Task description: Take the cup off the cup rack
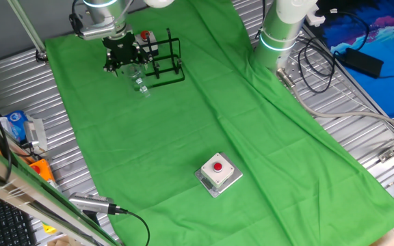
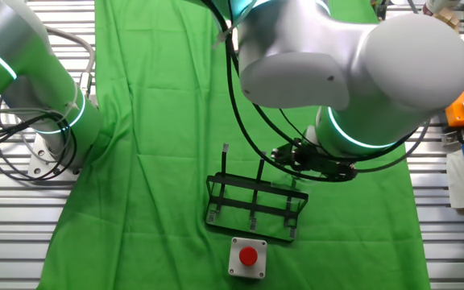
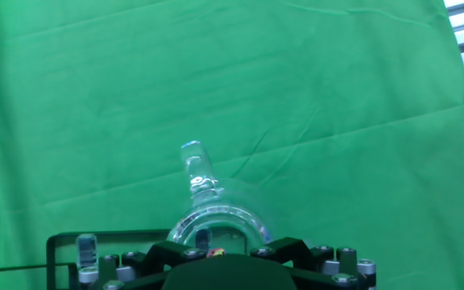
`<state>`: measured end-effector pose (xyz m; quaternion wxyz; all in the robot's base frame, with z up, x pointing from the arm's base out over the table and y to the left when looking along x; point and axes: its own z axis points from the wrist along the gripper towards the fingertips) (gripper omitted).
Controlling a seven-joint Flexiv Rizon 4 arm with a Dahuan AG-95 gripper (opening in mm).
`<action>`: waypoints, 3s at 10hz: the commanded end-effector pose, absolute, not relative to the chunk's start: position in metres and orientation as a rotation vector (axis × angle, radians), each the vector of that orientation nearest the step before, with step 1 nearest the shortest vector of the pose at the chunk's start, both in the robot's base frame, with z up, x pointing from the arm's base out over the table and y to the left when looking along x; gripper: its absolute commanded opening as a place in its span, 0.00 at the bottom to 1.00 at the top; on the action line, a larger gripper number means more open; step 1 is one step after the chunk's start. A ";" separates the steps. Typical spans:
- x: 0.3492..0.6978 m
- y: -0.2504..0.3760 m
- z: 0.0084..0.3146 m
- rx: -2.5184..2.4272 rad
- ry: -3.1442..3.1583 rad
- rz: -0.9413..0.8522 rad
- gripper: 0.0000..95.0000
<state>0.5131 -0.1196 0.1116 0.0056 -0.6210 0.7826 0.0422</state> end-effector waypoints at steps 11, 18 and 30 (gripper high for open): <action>0.511 -0.117 0.119 -1.846 2.550 0.105 0.00; 0.532 -0.121 0.189 -1.855 2.593 0.019 0.00; 0.552 -0.069 0.253 -1.615 2.779 0.041 0.00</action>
